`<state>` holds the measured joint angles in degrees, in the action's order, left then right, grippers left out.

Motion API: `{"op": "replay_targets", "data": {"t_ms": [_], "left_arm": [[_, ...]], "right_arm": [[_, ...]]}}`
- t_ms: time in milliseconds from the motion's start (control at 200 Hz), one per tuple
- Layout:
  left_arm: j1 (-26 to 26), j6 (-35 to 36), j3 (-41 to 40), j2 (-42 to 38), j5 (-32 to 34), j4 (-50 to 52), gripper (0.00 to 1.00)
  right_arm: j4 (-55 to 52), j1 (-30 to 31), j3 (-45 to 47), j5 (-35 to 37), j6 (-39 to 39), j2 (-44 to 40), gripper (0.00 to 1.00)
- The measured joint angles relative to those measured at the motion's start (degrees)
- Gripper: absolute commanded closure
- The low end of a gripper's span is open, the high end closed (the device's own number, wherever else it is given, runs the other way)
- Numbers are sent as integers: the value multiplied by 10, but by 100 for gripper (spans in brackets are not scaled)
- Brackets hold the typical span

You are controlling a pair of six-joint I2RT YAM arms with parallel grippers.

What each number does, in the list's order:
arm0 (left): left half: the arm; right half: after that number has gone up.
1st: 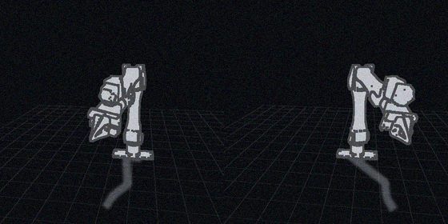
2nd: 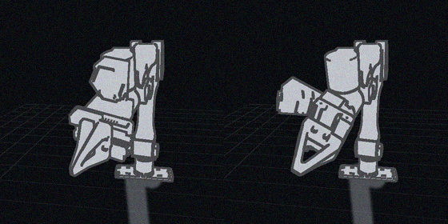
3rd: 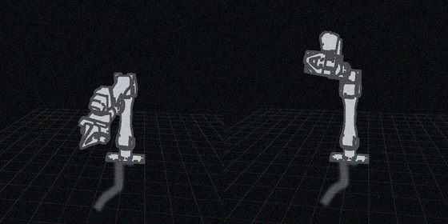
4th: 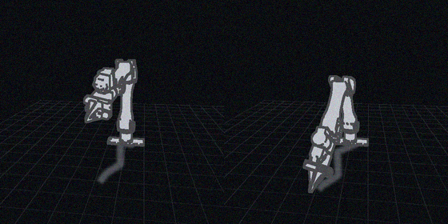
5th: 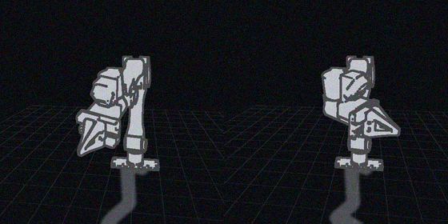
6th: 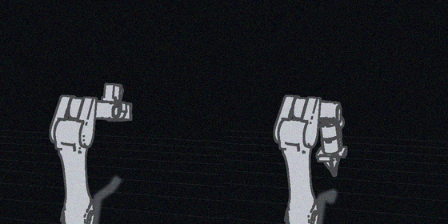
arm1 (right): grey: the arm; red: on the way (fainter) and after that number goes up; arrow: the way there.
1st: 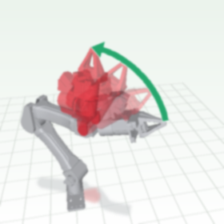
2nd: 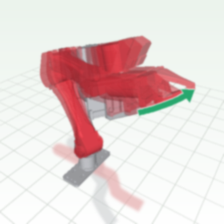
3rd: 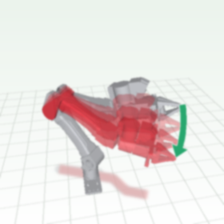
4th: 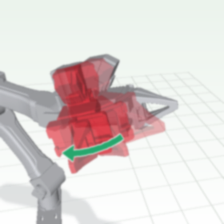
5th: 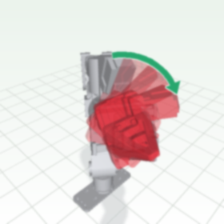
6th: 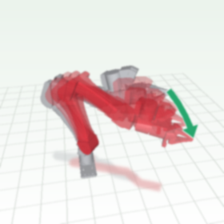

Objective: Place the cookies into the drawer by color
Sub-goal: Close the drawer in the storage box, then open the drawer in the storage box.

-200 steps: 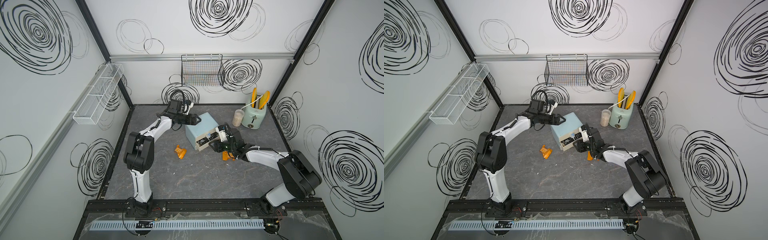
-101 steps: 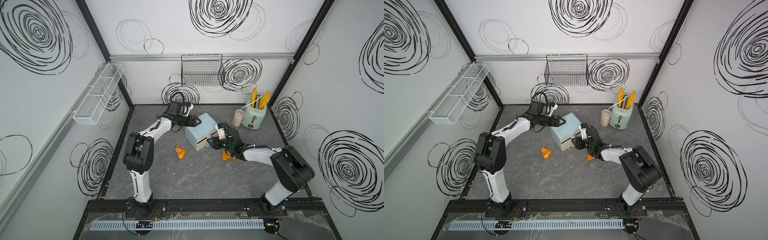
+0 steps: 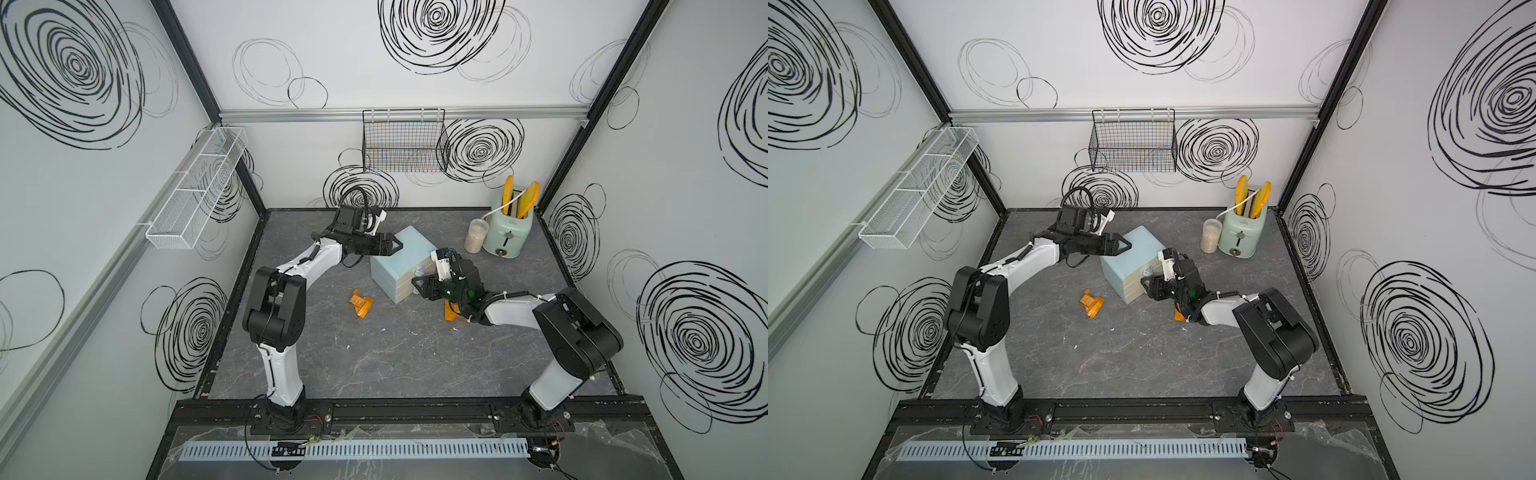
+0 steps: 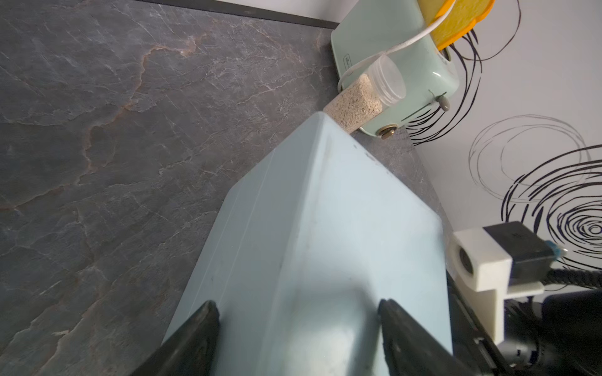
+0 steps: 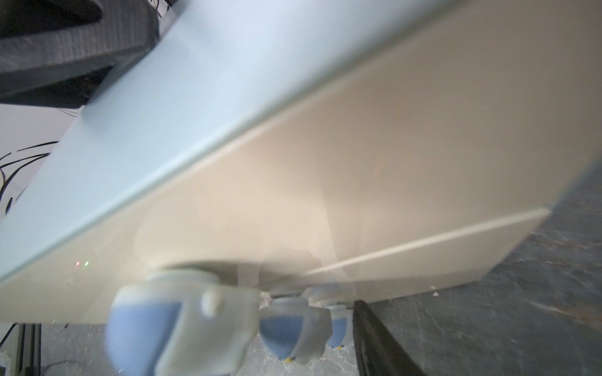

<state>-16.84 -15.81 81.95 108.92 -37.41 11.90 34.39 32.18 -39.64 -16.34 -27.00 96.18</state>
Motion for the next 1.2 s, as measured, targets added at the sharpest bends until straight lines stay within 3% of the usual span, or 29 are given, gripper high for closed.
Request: {"op": "replay_targets", "data": {"t_ms": [325,665,1196], "left_arm": [[1,-21,-1,-16,13,1,16],[5,-24,-1,-23,26,2,15],[5,-26,-1,-23,27,2,15]], "right_arm": [[21,0,43,-1,21,-33,30],[38,6,100,1,54,-39,32],[111,30,90,35,56,38,35]]}}
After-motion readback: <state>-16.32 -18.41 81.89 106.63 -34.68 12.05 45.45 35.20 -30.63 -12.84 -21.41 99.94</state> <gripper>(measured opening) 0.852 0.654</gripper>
